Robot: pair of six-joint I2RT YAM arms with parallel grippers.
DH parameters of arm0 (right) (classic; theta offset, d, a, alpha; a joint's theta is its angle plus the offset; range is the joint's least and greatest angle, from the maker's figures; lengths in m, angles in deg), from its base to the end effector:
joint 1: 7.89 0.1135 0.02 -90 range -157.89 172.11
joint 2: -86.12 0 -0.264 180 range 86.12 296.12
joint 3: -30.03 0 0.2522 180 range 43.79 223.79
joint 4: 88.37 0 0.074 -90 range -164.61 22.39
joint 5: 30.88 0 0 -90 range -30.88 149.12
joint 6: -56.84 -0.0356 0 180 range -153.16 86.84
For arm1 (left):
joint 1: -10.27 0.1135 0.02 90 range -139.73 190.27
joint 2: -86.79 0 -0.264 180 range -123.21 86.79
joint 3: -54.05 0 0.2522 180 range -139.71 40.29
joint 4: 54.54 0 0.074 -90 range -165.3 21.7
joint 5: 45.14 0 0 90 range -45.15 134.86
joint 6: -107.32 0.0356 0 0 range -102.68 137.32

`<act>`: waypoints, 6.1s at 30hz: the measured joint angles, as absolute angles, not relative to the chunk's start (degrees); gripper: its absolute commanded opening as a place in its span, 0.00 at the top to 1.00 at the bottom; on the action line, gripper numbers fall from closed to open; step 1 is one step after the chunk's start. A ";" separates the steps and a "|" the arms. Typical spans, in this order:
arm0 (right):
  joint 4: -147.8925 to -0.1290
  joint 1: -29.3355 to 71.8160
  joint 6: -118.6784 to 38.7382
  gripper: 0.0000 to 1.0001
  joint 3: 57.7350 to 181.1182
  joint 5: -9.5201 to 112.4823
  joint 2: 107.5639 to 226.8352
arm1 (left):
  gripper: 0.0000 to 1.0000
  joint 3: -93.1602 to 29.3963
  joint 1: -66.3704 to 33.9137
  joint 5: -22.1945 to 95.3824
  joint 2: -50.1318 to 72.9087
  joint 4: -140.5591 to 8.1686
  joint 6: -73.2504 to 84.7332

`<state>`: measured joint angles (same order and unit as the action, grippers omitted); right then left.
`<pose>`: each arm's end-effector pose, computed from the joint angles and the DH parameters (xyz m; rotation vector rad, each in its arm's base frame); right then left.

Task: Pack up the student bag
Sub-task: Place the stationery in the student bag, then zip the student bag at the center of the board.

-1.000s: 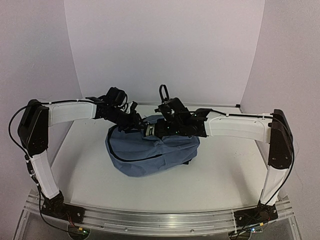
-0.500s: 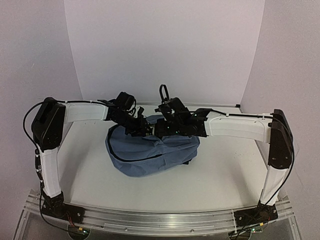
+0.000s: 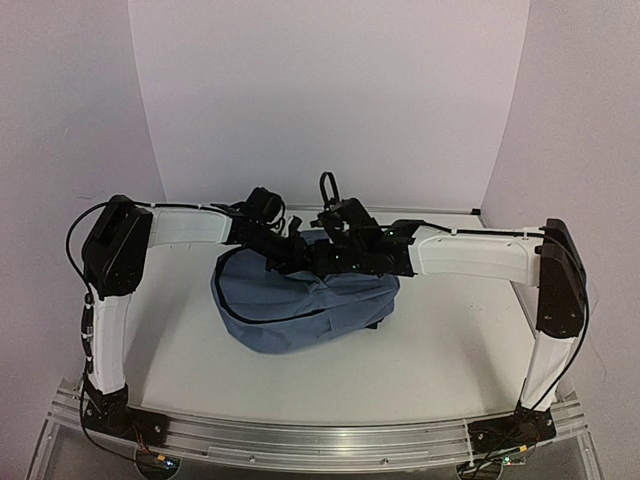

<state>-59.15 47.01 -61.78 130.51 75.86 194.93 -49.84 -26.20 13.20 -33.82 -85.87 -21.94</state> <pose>0.2616 0.3544 0.2610 -0.3498 2.2100 0.4872 0.3634 -0.2918 0.1906 0.2219 2.6379 -1.2084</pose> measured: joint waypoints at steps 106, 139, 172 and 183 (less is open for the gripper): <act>-64.52 30.02 -61.66 0.28 114.39 54.62 185.42 | 1.00 -41.39 -20.06 15.08 -25.63 -82.71 -25.41; -68.58 37.65 -59.13 0.32 120.30 47.48 193.75 | 0.97 -41.12 -20.84 21.61 -23.05 -86.34 -18.79; -70.42 38.66 -59.32 0.30 121.26 49.17 197.51 | 1.00 -36.42 -25.59 22.83 -17.49 -83.71 -18.62; -71.34 39.73 -53.90 0.30 120.60 51.81 188.07 | 1.00 -42.68 -25.91 25.05 -17.10 -92.26 -9.86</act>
<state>-71.34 39.73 -53.90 120.60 51.81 188.07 -42.68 -25.91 25.05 -17.10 -92.26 -9.86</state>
